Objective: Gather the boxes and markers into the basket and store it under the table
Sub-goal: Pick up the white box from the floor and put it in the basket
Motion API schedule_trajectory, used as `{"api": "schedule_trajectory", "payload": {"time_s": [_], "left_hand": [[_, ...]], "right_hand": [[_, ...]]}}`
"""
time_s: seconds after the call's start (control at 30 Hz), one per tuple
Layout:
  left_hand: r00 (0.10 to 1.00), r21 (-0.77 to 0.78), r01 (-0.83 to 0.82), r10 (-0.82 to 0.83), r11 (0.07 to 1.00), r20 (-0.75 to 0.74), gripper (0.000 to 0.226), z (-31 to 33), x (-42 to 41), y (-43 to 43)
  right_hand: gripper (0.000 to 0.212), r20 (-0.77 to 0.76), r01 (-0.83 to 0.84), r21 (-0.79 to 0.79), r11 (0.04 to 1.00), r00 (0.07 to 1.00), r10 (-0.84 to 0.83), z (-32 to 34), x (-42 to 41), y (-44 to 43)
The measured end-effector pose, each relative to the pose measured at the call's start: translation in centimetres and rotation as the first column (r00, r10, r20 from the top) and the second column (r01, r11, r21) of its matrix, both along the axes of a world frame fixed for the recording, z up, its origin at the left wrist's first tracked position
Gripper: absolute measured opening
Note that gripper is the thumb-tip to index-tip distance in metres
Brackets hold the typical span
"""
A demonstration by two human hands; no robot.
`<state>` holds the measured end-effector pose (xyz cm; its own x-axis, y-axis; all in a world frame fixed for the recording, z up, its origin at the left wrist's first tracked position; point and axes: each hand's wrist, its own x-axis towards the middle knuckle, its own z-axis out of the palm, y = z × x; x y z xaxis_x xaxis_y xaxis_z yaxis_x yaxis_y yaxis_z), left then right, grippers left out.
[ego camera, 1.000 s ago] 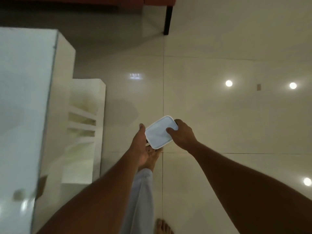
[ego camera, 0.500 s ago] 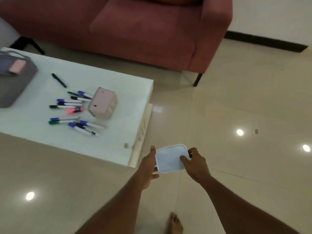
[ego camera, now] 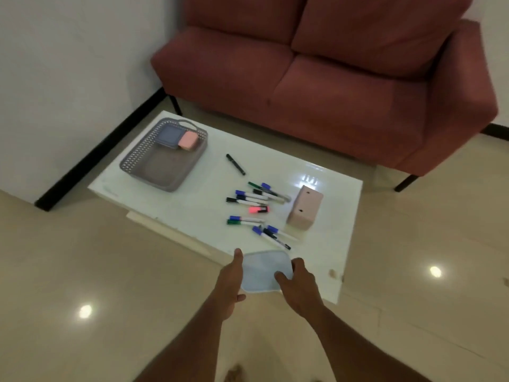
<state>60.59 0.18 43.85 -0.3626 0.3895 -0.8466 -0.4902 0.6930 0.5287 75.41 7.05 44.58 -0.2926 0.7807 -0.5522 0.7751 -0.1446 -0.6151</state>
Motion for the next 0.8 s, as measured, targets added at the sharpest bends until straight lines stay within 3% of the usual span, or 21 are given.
{"api": "schedule_trajectory", "payload": {"time_s": [0.27, 0.37, 0.67, 0.8], "left_hand": [[0.995, 0.004, -0.051, 0.051, 0.999, -0.089, 0.068, 1.5, -19.7, 0.9], [0.99, -0.011, -0.028, 0.026, 1.0, -0.139, 0.067, 1.5, -26.0, 3.5], [0.982, -0.039, 0.03, -0.036, 0.999, -0.186, 0.065, -1.1, -42.7, 11.3], [0.975, -0.024, 0.102, -0.104, 0.995, -0.195, 0.06, -2.6, -48.3, 15.4]], "right_hand": [[0.04, -0.107, -0.053, -0.028, 0.998, 0.993, 0.05, 0.7, -19.2, 2.6], [0.034, -0.137, -0.059, -0.026, 0.998, 0.989, 0.055, 0.0, -25.5, 5.1], [0.031, -0.126, -0.009, -0.078, 0.997, 0.992, -0.001, -3.0, -40.9, 12.3], [0.033, -0.122, 0.083, -0.132, 0.988, 0.988, -0.1, -4.4, -46.3, 14.8]]}}
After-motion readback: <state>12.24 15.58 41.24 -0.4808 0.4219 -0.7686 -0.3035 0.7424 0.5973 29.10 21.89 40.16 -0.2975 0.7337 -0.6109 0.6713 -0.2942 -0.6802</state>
